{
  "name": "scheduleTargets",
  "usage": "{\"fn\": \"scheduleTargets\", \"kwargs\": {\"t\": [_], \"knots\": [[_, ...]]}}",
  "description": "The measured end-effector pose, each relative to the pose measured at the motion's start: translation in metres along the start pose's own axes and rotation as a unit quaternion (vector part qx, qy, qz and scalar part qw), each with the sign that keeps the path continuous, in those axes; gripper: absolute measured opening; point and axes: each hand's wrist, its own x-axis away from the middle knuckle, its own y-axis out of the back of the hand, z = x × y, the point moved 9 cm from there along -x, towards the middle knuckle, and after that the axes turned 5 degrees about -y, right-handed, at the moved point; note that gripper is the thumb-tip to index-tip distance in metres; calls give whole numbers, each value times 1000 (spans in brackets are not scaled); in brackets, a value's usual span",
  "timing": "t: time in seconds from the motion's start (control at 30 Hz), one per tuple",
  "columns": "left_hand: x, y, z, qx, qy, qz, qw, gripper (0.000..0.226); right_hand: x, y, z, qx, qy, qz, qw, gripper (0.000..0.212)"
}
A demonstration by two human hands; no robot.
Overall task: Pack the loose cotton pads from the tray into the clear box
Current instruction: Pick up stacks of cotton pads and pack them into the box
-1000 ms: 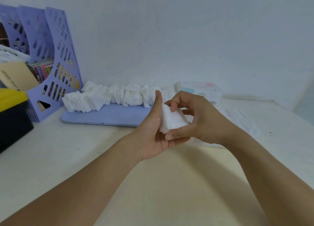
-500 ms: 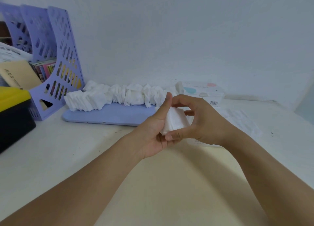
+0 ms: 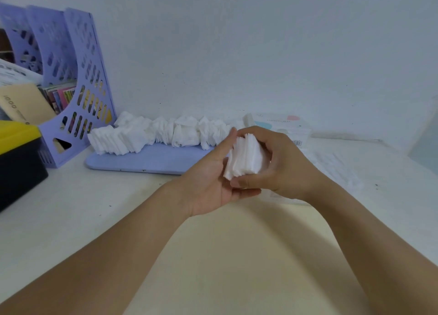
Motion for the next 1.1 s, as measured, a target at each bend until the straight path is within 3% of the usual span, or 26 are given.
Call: {"fn": "scheduleTargets", "kwargs": {"t": [0.07,0.2,0.4,0.57,0.8,0.93,1.1], "knots": [[2,-1,-2,2,-10,-3,1000,50,1,-2,-1,-22,-5,14,1000,78],[3,-2,-2,-14,-12,-5,1000,56,2,-12,0,-21,5,27,999,101],[6,-2,-2,46,3,1,999,59,2,-11,5,-65,15,20,998,98],[6,-2,-1,51,-1,-37,998,50,4,-20,10,-46,28,49,997,112],[8,0,1,90,19,-36,995,66,2,-15,12,-45,43,-8,998,96],[7,1,3,86,17,-22,996,55,1,-17,11,-77,30,15,996,106],[6,-1,3,62,9,-23,998,61,2,-15,9,-63,29,2,998,102]]}}
